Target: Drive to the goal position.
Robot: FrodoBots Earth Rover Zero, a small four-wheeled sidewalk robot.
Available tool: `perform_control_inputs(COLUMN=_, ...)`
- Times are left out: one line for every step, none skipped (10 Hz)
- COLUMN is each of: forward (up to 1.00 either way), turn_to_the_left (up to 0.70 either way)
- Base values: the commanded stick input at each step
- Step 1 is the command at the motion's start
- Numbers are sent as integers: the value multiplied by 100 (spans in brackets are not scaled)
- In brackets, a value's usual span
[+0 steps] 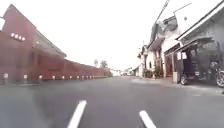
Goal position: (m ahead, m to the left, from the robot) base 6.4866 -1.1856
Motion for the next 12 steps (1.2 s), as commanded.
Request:
perform_control_inputs(forward=100, turn_to_the_left=0)
perform_control_inputs(forward=100, turn_to_the_left=0)
perform_control_inputs(forward=100, turn_to_the_left=0)
perform_control_inputs(forward=100, turn_to_the_left=0)
perform_control_inputs(forward=100, turn_to_the_left=0)
perform_control_inputs(forward=100, turn_to_the_left=0)
perform_control_inputs(forward=100, turn_to_the_left=-6)
perform_control_inputs(forward=100, turn_to_the_left=-40)
perform_control_inputs(forward=100, turn_to_the_left=-40)
perform_control_inputs(forward=100, turn_to_the_left=-40)
perform_control_inputs(forward=100, turn_to_the_left=-40)
perform_control_inputs(forward=100, turn_to_the_left=-40)
